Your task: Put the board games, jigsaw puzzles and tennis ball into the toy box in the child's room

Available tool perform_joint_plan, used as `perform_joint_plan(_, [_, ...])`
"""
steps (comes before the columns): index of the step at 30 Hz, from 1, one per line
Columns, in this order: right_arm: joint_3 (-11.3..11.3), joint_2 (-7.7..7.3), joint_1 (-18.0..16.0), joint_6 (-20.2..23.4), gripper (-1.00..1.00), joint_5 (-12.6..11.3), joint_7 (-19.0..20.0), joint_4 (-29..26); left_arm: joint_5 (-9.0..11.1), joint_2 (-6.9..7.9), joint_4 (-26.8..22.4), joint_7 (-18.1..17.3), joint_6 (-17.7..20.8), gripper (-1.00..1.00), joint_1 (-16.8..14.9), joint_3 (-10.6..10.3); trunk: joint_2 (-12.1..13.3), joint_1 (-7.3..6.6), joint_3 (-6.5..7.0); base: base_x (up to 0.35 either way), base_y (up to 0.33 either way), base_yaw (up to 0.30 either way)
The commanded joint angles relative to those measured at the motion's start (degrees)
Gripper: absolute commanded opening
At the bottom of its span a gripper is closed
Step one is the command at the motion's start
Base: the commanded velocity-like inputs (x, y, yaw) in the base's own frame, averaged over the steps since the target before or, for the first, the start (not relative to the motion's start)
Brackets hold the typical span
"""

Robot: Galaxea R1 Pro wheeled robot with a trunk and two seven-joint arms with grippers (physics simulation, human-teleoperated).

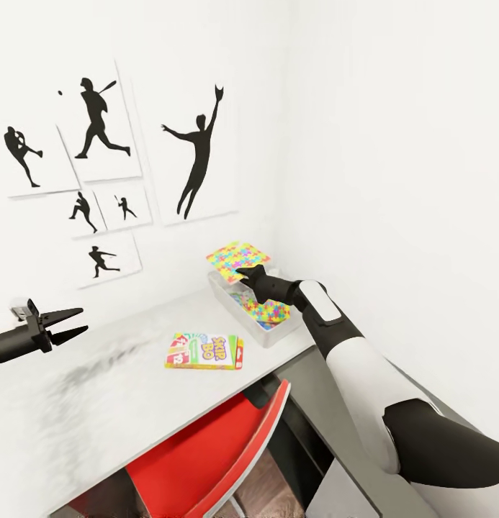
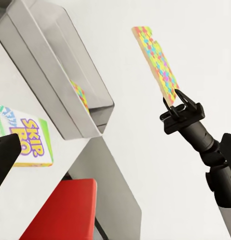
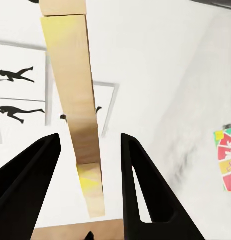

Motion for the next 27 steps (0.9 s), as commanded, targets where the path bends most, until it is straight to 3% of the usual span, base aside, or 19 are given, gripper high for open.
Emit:
perform_joint_plan(1, [0.0,0.0,-0.1,0.0,-1.0,-0.6,-0.6,-0.1,-0.2,-0.02,0.0,-0.3,0.6,1.0,-0.1,0.1,-0.1,0.03,-0.22,0.0,0.0,0.0])
perform_joint_plan(5, [0.0,0.0,-0.1,0.3,-1.0,-0.7,-0.7,0.0,-0.2,-0.25,0.0,-0.3,0.6,1.0,-0.1,0.0,-0.1,0.03,-0.6,0.0,0.0,0.0])
perform_joint_plan(13, [-1.2,-2.56,-0.1,0.7,-1.0,-0.9,-0.7,-0.3,-0.2,-0.36,0.1,-0.3,0.6,1.0,-0.1,0.2,-0.1,0.03,-1.33,0.0,-0.028,-0.044])
perform_joint_plan(17, [-1.6,-2.79,-0.1,1.1,-1.0,-0.9,-0.7,-0.3,0.1,-0.29,0.1,-0.3,0.6,1.0,-0.1,0.4,-0.1,0.03,-1.66,0.0,-0.012,-0.128])
perform_joint_plan(20, [-1.7,-2.8,-0.1,1.5,-1.0,-0.9,-0.7,-0.3,1.6,-0.26,0.1,-0.3,0.6,1.0,-0.1,0.3,-0.1,0.03,-1.91,0.0,-0.003,-0.137])
perform_joint_plan(23, [-1.7,-2.79,-0.1,1.8,-1.0,-0.9,-0.8,-0.3,4.6,-0.22,0.1,-0.3,0.6,1.0,-0.1,0.0,-0.1,0.03,-2.15,0.0,-0.001,-0.139])
perform_joint_plan(27, [-1.8,-2.79,-0.1,1.9,-1.0,-0.9,-0.8,-0.3,5.9,-0.2,0.1,-0.3,0.6,1.0,-0.1,-0.2,-0.1,0.03,-2.48,0.0,0.0,-0.139])
